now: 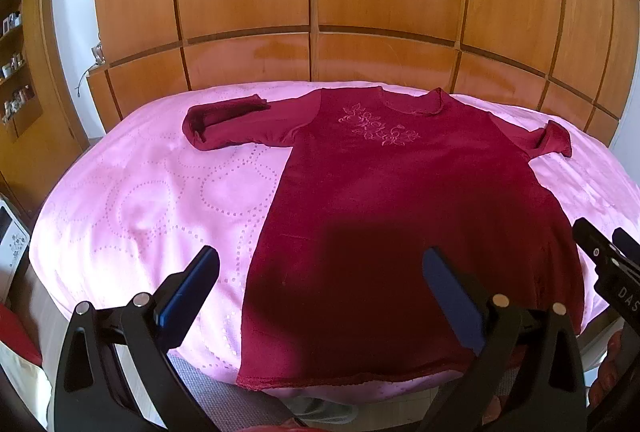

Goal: Fold small clothes

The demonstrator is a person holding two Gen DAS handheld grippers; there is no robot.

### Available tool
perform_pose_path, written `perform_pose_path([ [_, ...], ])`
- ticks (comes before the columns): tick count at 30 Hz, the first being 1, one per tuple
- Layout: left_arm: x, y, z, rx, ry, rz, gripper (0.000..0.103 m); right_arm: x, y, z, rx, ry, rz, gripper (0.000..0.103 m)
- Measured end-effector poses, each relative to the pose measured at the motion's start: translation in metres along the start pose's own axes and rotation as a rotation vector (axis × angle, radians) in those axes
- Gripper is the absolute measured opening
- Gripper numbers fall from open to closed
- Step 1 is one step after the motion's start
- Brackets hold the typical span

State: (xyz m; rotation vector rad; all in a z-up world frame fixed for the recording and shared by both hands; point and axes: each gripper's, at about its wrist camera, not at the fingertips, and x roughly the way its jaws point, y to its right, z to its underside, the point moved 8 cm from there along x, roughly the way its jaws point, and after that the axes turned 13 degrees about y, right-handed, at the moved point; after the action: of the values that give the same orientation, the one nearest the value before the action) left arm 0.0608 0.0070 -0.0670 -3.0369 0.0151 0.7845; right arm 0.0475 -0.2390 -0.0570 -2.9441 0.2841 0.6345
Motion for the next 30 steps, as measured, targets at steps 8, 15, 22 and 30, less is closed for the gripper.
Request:
perform_pose_path([
  [8, 0.0012, -0.001, 0.0002, -0.003, -0.008, -0.004, 0.101, 0.0008, 0.0001, 0.0004, 0.007, -0.003, -0.001, 0.1],
  [15, 0.0005, -0.0007, 0.0002, -0.003, -0.012, -0.007, 0.101, 0.0021, 0.0012, 0.0023, 0.011, -0.013, -0.001, 0.1],
  [22, 0.0008, -0.0018, 0.002, -0.007, -0.019, -0.009, 0.101, 0.0026, 0.0009, 0.0017, 0.011, -0.018, -0.003, 0.1],
  [30, 0.0016, -0.003, 0.0037, -0.011, -0.028, -0.013, 0.101, 0.0027, 0.0008, 0.0013, 0.01, -0.019, -0.003, 0.1],
])
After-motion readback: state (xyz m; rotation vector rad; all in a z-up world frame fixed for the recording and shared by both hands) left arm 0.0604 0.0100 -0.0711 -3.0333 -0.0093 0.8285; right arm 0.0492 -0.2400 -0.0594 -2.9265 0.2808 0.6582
